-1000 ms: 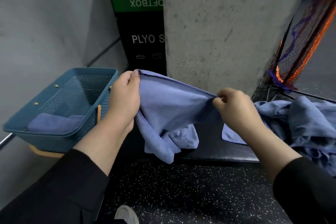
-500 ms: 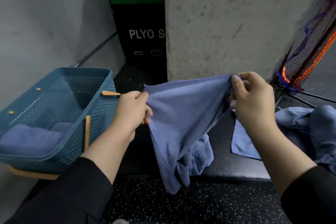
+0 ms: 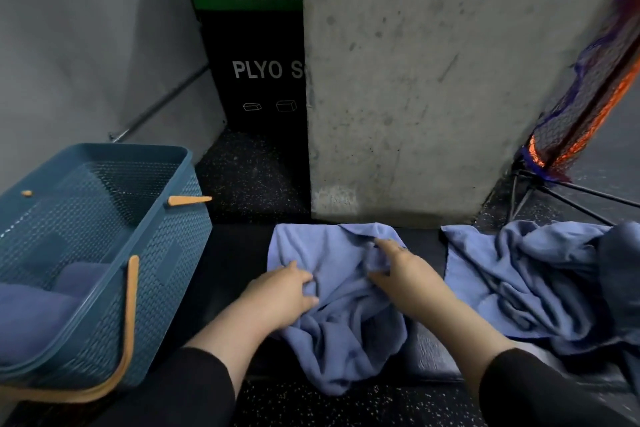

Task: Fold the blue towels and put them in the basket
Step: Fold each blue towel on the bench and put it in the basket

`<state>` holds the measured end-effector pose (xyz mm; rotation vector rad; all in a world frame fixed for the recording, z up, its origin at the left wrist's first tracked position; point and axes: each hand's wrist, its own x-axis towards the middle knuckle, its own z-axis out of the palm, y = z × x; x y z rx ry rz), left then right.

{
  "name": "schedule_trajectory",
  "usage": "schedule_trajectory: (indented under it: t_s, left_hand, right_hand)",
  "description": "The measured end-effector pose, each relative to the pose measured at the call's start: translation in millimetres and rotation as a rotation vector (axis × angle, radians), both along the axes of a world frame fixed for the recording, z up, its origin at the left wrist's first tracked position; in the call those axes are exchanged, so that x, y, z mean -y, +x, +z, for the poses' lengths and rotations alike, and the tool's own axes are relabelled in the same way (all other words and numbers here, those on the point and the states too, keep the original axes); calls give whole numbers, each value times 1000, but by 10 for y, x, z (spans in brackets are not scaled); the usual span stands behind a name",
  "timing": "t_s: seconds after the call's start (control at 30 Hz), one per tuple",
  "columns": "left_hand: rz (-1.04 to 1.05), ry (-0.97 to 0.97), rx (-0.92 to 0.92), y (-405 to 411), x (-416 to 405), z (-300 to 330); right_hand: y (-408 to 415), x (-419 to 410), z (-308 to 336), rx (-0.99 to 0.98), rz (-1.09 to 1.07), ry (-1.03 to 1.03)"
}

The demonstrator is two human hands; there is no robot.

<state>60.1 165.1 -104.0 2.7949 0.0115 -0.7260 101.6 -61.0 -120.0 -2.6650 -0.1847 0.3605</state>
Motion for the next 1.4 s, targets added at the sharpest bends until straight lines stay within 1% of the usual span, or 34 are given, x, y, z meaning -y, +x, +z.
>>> schedule_trajectory:
  t_s: [0.07, 0.1, 0.17, 0.2, 0.27, 0.3, 0.37, 0.43, 0.5, 0.6, 0.67, 0.77, 0.8, 0.87, 0.97, 1.0, 1.03, 1.1, 1.17, 1.27, 1.4]
  left_hand:
    - [-13, 29, 13, -12, 20, -3]
    - [-13, 31, 12, -20, 27, -11]
    - [-14, 21, 26, -26, 41, -28]
    - [-12, 14, 36, -22, 42, -43]
    - [-17, 4, 51, -22, 52, -67]
    - [-22, 2, 59, -27, 63, -68]
    - [-29, 2, 73, -37, 83, -82]
    - [-25, 3, 75, -56, 94, -93]
    - [-22, -1, 74, -79, 109, -99]
    - [12, -25, 84, -80, 115, -82]
    - [29, -76, 106, -61, 80, -122]
    - [26, -155, 114, -50, -11, -162]
    - [12, -150, 150, -48, -41, -194]
    - [37, -54, 199, -55, -61, -212]
    - [70, 82, 324, -106, -22, -89]
    - [48, 89, 320, -131, 3, -57]
    - [5, 90, 273, -156, 30, -53]
    - [-91, 94, 121, -195, 79, -80]
    - [-111, 83, 12, -197, 74, -90]
    - [-68, 55, 25, -133, 9, -139]
    - [-26, 71, 69, -49, 4, -242]
  right_hand:
    - [39, 64, 46, 25, -67, 19]
    - [35, 75, 85, 61, -68, 33]
    - [10, 59, 141, 151, -3, 82]
    - [-18, 28, 167, 158, 64, 118]
    - [-98, -31, 161, 87, 247, 119]
    - [-140, -45, 131, 33, 319, 70]
    - [-200, -43, 76, -19, 383, -55]
    - [-248, -21, 55, 4, 369, -135]
    - [-288, 2, 61, 39, 338, -155]
    - [-336, 63, 125, 30, 323, -162]
    - [-334, 129, 168, 18, 290, -156]
    - [-308, 208, 167, 103, 198, -90]
    - [-303, 225, 155, 112, 178, -88]
    - [-289, 241, 121, 104, 127, -112]
    - [-236, 224, 71, 131, 90, -153]
    - [-209, 217, 51, 129, 102, -161]
    - [-182, 206, 37, 114, 126, -181]
    - [-114, 189, 9, 72, 166, -265]
    - [-40, 185, -29, 51, 162, -304]
    - [20, 182, -66, 43, 112, -233]
    - [-48, 145, -27, 254, 61, -155]
